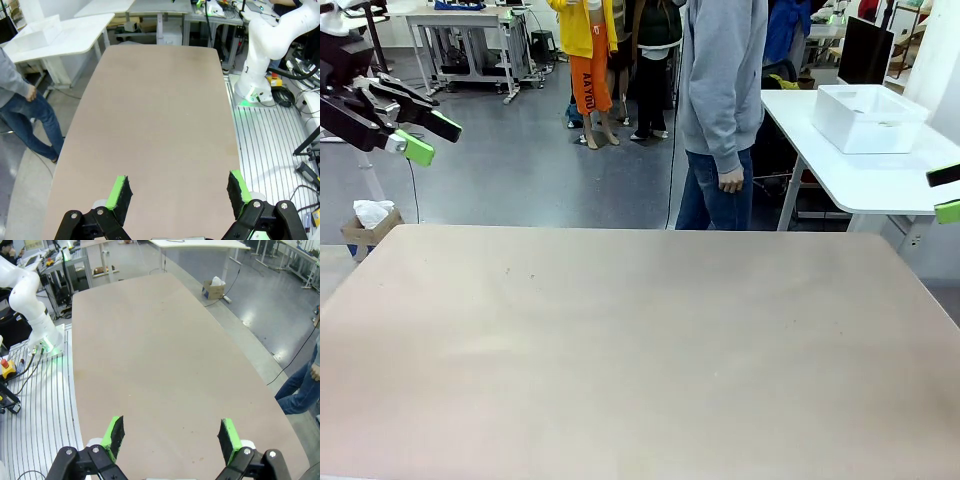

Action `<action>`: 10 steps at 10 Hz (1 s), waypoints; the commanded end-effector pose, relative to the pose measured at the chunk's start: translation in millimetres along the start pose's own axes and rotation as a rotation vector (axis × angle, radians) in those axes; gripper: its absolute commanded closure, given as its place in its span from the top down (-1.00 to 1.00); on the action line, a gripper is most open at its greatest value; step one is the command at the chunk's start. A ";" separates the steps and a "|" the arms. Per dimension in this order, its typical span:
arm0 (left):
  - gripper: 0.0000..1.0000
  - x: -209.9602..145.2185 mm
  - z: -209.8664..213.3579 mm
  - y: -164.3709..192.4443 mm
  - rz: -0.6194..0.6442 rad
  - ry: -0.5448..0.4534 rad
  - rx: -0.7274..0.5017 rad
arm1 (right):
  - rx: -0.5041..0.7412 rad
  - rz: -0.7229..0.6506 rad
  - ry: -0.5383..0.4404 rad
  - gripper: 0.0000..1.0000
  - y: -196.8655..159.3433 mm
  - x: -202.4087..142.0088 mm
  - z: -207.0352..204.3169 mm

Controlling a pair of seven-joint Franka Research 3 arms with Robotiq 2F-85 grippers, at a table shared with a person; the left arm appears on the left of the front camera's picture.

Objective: Stack the cups and store them in the basket.
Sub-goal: Place the stack of Reusable plastic cups into the Pantry Basket.

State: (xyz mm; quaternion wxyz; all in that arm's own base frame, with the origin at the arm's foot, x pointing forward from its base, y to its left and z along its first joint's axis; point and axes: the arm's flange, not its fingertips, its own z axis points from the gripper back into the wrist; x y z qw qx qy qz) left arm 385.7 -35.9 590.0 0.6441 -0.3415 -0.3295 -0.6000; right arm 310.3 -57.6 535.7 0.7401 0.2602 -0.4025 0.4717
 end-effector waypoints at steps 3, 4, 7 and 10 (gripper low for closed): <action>1.00 2.8 2.0 -0.8 0.008 0.005 -0.006 | 0.001 0.012 -0.018 1.00 -1.3 1.0 0.4; 1.00 2.8 2.0 -0.8 0.008 0.005 -0.006 | 0.001 0.012 -0.018 1.00 -1.3 1.0 0.4; 1.00 2.8 2.0 -0.8 0.008 0.005 -0.006 | 0.001 0.012 -0.018 1.00 -1.3 1.0 0.4; 1.00 2.8 2.0 -0.8 0.008 0.005 -0.006 | 0.001 0.012 -0.018 1.00 -1.3 1.0 0.4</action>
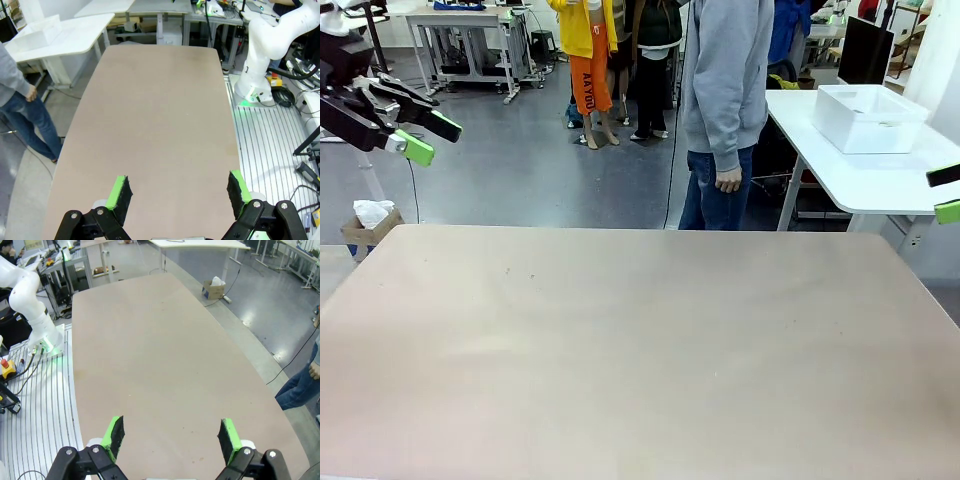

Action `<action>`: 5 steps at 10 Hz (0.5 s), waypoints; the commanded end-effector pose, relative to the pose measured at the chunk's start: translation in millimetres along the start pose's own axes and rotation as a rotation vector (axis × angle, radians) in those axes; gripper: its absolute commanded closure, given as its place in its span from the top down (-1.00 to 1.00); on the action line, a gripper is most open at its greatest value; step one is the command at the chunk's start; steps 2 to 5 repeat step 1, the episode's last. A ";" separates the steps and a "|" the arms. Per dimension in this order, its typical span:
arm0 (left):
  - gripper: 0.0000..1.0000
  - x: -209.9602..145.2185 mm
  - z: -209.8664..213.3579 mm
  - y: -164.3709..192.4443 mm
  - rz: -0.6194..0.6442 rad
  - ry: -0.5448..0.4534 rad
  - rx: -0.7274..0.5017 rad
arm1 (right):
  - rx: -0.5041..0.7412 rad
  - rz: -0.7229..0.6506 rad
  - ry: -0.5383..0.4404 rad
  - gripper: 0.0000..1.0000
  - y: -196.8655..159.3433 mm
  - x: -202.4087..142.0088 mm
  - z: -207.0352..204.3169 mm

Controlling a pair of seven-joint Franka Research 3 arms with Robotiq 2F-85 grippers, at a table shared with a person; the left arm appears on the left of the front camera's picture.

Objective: Stack the cups and store them in the basket.
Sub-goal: Place the stack of Reusable plastic cups into the Pantry Basket.

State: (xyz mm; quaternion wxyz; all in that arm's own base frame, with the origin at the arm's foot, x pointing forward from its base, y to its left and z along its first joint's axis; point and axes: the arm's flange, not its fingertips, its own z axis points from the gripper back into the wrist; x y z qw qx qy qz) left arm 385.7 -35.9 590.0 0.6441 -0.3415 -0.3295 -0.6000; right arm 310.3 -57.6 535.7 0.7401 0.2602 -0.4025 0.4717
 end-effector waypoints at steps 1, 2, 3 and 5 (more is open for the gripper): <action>1.00 2.8 2.0 -0.8 0.008 0.005 -0.006 | 0.001 0.012 -0.018 1.00 -1.3 1.0 0.4; 1.00 2.8 2.0 -0.8 0.008 0.005 -0.006 | 0.001 0.012 -0.018 1.00 -1.3 1.0 0.4; 1.00 2.8 2.0 -0.8 0.008 0.005 -0.006 | 0.001 0.012 -0.018 1.00 -1.3 1.0 0.4; 1.00 2.8 2.0 -0.8 0.008 0.005 -0.006 | 0.001 0.012 -0.018 1.00 -1.3 1.0 0.4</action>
